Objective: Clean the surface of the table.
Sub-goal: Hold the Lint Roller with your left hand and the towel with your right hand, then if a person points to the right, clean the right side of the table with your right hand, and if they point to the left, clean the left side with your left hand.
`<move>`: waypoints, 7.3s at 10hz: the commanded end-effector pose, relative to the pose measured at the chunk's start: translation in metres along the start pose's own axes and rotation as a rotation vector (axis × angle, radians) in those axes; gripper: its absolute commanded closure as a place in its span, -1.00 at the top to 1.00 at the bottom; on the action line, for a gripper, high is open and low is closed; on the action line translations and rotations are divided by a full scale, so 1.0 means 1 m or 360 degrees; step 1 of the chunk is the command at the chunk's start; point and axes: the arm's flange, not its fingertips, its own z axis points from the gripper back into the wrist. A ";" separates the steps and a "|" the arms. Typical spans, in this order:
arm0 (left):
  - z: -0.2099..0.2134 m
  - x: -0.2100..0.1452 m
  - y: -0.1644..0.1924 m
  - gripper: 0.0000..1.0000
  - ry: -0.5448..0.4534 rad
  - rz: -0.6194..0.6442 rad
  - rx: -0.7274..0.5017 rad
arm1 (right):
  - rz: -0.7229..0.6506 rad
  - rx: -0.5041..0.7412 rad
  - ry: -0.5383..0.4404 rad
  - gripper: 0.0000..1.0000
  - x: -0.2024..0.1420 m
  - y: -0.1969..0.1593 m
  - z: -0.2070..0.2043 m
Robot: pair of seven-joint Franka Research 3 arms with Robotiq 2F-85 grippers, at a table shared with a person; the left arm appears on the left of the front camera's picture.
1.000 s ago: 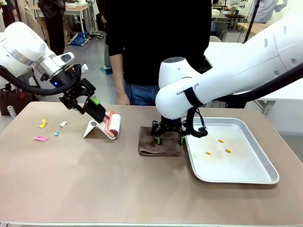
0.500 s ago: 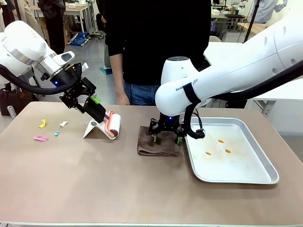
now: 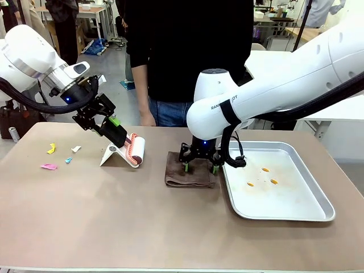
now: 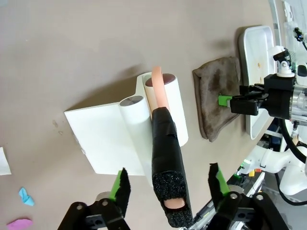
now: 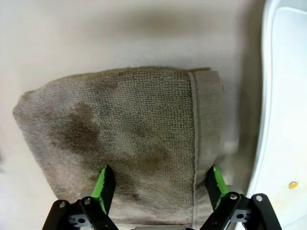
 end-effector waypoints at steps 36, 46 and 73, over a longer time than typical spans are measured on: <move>0.190 -0.176 0.245 -1.00 -0.0252 -0.0157 -0.1283 | 0.0276 0.2199 -0.0400 -1.00 -0.142 -0.440 0.126; 0.158 -0.183 0.282 -1.00 -0.0422 -0.0243 -0.1498 | 0.0230 0.2155 -0.0501 -1.00 -0.136 -0.481 0.119; 0.158 -0.180 0.286 -0.54 -0.0417 -0.0214 -0.1505 | 0.0230 0.2155 -0.0501 -1.00 -0.136 -0.481 0.119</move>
